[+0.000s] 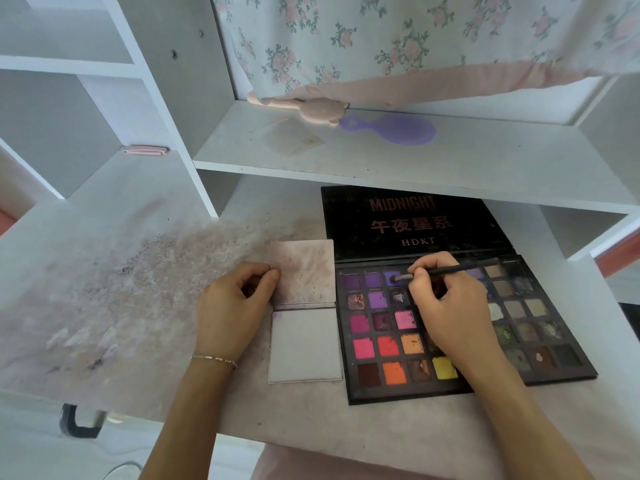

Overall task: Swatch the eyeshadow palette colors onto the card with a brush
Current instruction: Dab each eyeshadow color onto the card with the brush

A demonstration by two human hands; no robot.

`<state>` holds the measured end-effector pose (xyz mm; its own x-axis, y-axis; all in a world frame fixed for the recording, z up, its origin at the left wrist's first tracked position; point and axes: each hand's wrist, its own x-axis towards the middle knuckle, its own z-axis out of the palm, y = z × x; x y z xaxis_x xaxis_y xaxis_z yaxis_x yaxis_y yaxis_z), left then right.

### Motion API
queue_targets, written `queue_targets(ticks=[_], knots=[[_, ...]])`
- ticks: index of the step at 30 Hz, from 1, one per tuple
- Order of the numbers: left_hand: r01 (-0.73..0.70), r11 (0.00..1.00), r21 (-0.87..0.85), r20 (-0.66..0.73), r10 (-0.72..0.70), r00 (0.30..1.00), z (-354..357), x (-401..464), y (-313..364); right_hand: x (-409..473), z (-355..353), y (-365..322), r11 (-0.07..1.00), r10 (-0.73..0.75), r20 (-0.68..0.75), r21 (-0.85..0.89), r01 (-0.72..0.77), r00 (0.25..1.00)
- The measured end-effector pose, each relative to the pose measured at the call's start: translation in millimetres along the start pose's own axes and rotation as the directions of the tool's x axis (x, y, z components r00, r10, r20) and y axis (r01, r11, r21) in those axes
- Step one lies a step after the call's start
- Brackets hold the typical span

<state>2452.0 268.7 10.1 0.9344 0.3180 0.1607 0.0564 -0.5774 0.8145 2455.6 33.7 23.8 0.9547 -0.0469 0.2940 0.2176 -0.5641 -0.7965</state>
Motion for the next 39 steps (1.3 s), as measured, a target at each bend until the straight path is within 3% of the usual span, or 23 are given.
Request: queue_targets(ticks=[13,20,25,32,39], knots=[[-0.003,1.0,-0.01,0.007,0.003,1.0,0.6,0.8,-0.9,-0.7,0.0,-1.0,1.0,0.025,-0.016,0.002,-0.025,1.0],[0.0,1.0,-0.014,0.007,0.001,1.0,0.0,0.7,-0.4,-5.2,-0.2,-8.0,0.99,0.057,-0.051,0.13,-0.05,0.997],[0.002,1.0,-0.009,0.011,-0.002,1.0,-0.1,0.7,-0.9,-14.2,12.0,-24.4,0.962,0.085,0.05,0.257,-0.095,0.995],[0.001,1.0,-0.009,0.028,-0.001,1.0,-0.4,0.3,-0.1,-25.6,46.3,-52.3,0.955,-0.027,0.277,0.292,-0.057,0.96],[0.01,0.999,-0.031,0.031,-0.009,0.999,-0.8,0.8,-0.6,-24.8,60.3,-53.8,0.972,-0.048,0.27,0.235,-0.017,0.962]])
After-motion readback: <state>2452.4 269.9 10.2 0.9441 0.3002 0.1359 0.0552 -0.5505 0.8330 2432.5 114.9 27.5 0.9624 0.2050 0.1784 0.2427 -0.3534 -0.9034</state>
